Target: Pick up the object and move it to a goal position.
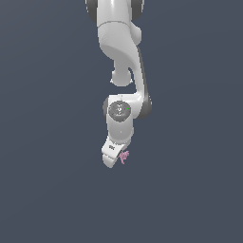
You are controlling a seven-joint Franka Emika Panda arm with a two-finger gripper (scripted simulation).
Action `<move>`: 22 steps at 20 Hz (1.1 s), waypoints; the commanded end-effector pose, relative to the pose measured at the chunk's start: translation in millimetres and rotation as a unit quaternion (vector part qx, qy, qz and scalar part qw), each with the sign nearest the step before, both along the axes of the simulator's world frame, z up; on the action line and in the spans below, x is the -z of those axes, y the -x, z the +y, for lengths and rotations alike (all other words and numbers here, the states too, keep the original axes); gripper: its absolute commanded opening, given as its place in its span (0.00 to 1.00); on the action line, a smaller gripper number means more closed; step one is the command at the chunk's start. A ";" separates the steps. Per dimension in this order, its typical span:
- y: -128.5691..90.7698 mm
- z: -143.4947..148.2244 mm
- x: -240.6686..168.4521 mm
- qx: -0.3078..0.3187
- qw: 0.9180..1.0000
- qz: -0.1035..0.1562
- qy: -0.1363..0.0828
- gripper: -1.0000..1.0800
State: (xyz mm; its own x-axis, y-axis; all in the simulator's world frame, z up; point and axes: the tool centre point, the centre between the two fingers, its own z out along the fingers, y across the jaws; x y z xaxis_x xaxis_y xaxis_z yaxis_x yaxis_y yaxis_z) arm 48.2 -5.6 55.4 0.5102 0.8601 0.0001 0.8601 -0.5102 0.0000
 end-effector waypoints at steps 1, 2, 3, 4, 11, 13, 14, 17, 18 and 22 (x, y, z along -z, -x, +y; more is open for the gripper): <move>-0.3 1.1 -1.0 0.000 1.000 0.000 0.000 0.00; -0.8 2.8 -2.5 0.000 1.000 0.000 0.000 0.00; -1.5 5.2 -4.6 0.000 1.000 0.000 0.000 0.00; -2.4 8.2 -7.3 0.000 1.000 0.000 0.000 0.00; -13.9 45.9 -40.3 0.000 1.000 0.000 0.000 0.00; -18.4 60.5 -53.1 0.000 1.000 0.000 0.000 0.00; -20.8 68.0 -59.8 0.000 1.000 0.000 0.000 0.00; -28.3 91.4 -80.2 0.000 1.000 0.000 0.000 0.00; -31.0 98.8 -87.1 0.000 1.000 0.000 0.000 0.00; -41.6 130.1 -114.6 0.000 1.000 0.000 0.000 0.00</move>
